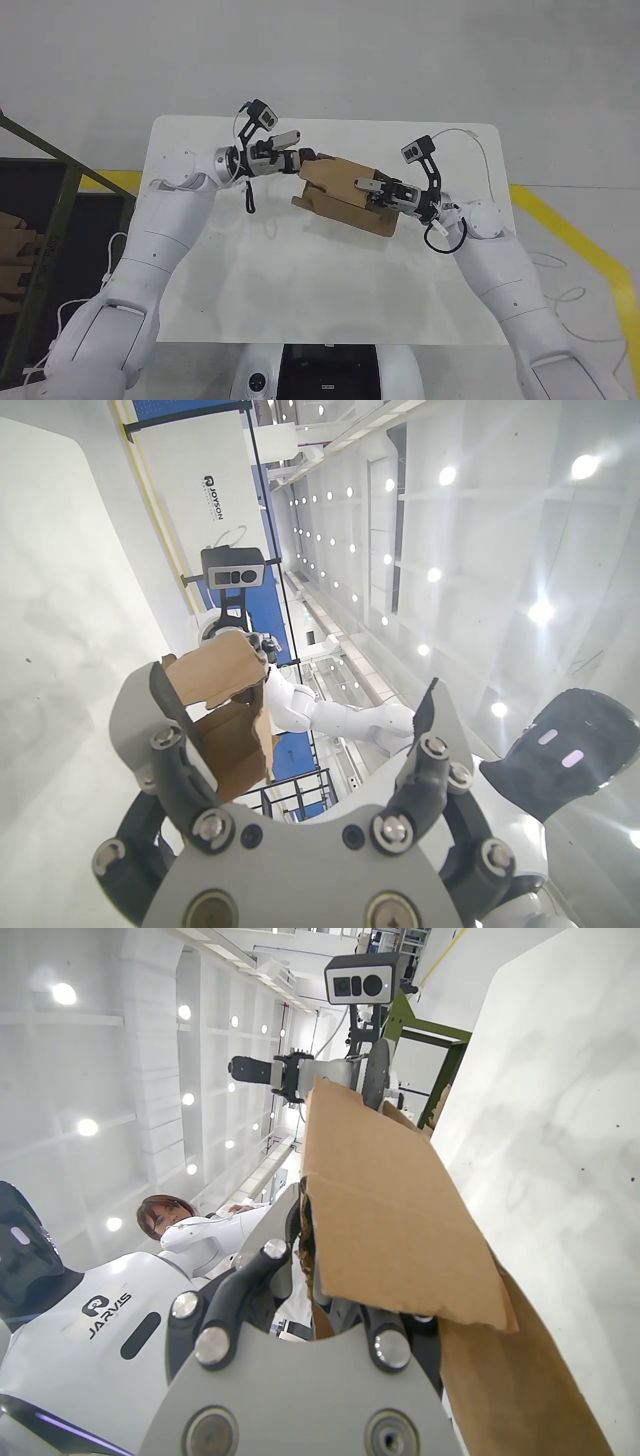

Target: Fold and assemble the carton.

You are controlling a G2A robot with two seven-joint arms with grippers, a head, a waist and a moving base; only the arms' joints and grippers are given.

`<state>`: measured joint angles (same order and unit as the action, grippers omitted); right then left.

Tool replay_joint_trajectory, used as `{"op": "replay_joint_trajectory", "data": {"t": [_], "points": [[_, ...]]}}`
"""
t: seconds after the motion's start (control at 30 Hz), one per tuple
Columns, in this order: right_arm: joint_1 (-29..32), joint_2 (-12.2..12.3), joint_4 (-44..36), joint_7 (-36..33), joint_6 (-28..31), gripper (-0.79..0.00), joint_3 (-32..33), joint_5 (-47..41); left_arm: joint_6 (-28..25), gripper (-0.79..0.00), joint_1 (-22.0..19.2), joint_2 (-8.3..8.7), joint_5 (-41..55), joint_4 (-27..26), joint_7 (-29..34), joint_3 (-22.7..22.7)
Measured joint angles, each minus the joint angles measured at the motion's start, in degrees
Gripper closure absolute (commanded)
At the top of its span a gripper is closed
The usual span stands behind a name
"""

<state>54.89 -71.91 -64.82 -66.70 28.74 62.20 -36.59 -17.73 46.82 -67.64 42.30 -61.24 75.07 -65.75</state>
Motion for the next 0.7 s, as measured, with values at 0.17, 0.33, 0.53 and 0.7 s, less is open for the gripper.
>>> {"op": "replay_joint_trajectory", "data": {"t": [0.17,0.33,0.53,0.7], "points": [[0.10,-0.07,0.49,1.00,0.19,0.000,-0.14,0.79,2.14,-0.785,0.23,-0.01,1.56,-0.65,0.98,-0.21],[-0.03,-0.11,1.77,2.26,0.63,0.000,-0.19,2.23,3.77,-0.785,0.32,0.08,2.66,-1.91,1.58,-0.83],[-0.16,-0.28,2.89,3.66,1.10,0.000,-0.66,3.69,4.44,-0.785,0.47,0.10,2.67,-2.86,1.56,-1.03],[-0.34,-0.39,3.42,4.39,1.31,0.000,-0.93,4.52,4.45,-0.785,0.32,0.03,2.27,-3.08,1.45,-0.87]]}}
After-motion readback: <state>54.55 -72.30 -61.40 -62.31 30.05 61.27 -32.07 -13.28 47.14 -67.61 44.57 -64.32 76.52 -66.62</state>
